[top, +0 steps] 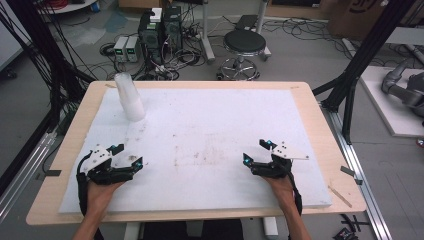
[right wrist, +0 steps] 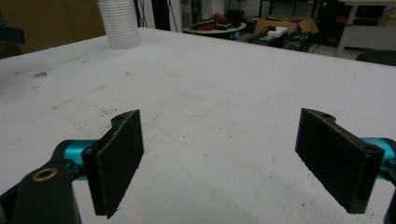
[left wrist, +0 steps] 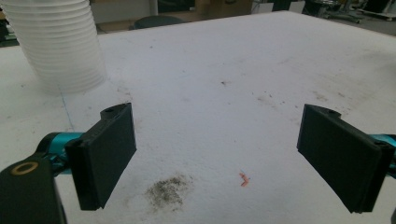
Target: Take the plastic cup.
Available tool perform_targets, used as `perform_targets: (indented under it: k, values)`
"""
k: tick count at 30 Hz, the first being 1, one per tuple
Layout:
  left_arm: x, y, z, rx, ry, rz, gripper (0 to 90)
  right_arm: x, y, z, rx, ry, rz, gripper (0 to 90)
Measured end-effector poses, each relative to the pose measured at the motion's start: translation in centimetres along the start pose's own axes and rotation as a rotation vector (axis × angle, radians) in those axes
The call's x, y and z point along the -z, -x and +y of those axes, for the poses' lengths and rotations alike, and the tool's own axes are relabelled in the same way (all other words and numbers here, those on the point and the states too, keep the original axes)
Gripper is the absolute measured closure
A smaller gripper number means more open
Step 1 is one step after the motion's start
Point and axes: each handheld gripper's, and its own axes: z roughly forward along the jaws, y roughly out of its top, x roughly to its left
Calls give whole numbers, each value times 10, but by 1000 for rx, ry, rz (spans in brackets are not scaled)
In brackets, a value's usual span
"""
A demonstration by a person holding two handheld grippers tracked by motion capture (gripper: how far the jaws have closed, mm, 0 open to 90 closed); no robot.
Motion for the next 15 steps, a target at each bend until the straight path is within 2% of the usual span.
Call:
perform_targets:
  k: [9, 15]
  values:
    - [-1, 0, 0, 0, -6, 1, 115, -1, 1, 0, -7, -9, 10, 152]
    - [-1, -1, 0, 19, -1, -1, 115, -1, 1, 0, -1, -7, 9, 152]
